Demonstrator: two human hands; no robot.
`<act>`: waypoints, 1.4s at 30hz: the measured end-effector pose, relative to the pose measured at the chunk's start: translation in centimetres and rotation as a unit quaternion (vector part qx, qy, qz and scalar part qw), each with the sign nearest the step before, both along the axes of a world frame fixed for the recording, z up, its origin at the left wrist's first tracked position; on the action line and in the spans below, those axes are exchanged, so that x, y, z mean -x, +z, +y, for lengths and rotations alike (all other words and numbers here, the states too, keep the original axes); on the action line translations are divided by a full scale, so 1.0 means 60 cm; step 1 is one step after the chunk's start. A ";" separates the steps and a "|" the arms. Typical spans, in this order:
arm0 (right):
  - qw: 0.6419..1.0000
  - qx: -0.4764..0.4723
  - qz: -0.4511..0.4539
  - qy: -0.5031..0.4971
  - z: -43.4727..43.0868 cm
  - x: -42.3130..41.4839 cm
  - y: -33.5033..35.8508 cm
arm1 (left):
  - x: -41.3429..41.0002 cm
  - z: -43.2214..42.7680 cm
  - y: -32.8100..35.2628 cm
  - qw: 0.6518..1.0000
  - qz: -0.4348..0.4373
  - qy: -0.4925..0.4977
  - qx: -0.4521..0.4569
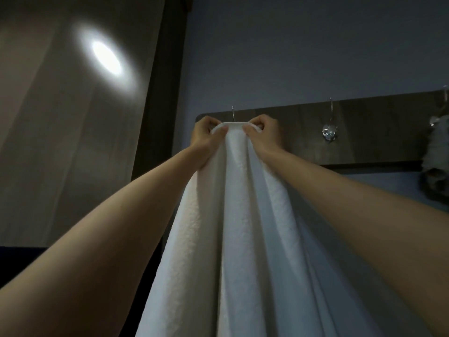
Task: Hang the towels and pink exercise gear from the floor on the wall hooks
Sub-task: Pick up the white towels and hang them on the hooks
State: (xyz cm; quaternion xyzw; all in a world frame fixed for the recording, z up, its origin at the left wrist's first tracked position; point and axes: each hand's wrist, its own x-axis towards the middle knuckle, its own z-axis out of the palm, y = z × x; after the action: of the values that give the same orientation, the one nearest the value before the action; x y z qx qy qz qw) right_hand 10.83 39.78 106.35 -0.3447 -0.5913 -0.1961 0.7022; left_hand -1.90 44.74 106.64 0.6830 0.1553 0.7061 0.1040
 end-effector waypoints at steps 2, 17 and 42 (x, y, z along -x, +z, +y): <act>0.999 -0.012 -0.013 -0.046 0.010 -0.001 -0.003 | -0.007 0.019 0.001 1.000 -0.012 0.008 0.000; 0.991 -0.076 -0.057 -0.090 0.048 0.000 -0.070 | -0.030 0.036 -0.104 0.995 -0.091 0.003 -0.039; 0.991 0.085 -0.091 0.058 -0.017 0.015 -0.333 | -0.052 -0.025 -0.390 0.997 0.045 -0.012 -0.055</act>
State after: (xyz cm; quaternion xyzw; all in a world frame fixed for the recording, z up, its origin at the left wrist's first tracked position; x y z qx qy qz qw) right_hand 9.92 38.74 86.37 -0.3492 -0.6861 -0.1349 0.6237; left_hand 1.20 43.22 83.27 0.7208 0.1127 0.6806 0.0673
